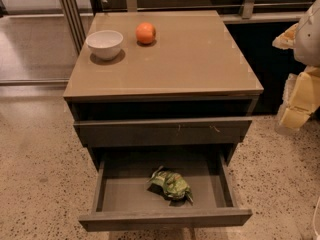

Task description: Pick green jalapeno chip bag from middle drawer and place on counter

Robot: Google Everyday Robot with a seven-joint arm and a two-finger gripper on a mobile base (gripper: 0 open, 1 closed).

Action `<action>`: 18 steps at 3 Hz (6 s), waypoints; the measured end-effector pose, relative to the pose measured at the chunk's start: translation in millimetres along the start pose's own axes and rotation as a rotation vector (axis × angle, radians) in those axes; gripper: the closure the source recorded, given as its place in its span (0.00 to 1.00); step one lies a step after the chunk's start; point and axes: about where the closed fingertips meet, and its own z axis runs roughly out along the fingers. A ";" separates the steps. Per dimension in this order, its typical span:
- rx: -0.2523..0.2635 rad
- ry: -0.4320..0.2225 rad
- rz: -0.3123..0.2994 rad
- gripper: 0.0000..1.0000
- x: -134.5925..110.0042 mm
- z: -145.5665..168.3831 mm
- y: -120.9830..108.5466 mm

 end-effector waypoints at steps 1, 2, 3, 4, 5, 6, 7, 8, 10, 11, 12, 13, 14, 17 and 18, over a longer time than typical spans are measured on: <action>0.000 0.000 0.000 0.00 0.0 0.0 0.0; 0.017 -0.008 0.000 0.19 3.6 13.1 -1.0; 0.000 -0.056 0.004 0.42 15.4 64.4 6.3; -0.034 -0.137 0.029 0.65 17.1 140.0 13.2; -0.081 -0.209 0.061 0.88 13.5 212.7 21.8; -0.075 -0.214 0.065 1.00 12.9 218.0 19.4; -0.075 -0.214 0.064 1.00 12.8 217.7 19.6; -0.084 -0.229 0.063 1.00 15.3 241.7 29.2; -0.172 -0.367 0.095 1.00 -6.1 379.4 73.7; -0.213 -0.424 0.113 1.00 -17.3 439.5 88.7; -0.245 -0.458 0.124 1.00 -22.1 487.8 100.0; -0.260 -0.461 0.132 1.00 -21.6 495.3 106.0; -0.261 -0.433 0.136 1.00 -11.5 502.9 110.6; -0.248 -0.459 0.143 0.35 5.5 533.5 115.8; -0.244 -0.474 0.139 0.28 7.1 539.2 113.2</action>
Offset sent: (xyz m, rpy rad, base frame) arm 0.0110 -0.0064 -0.0397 0.0105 -0.0298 -0.0026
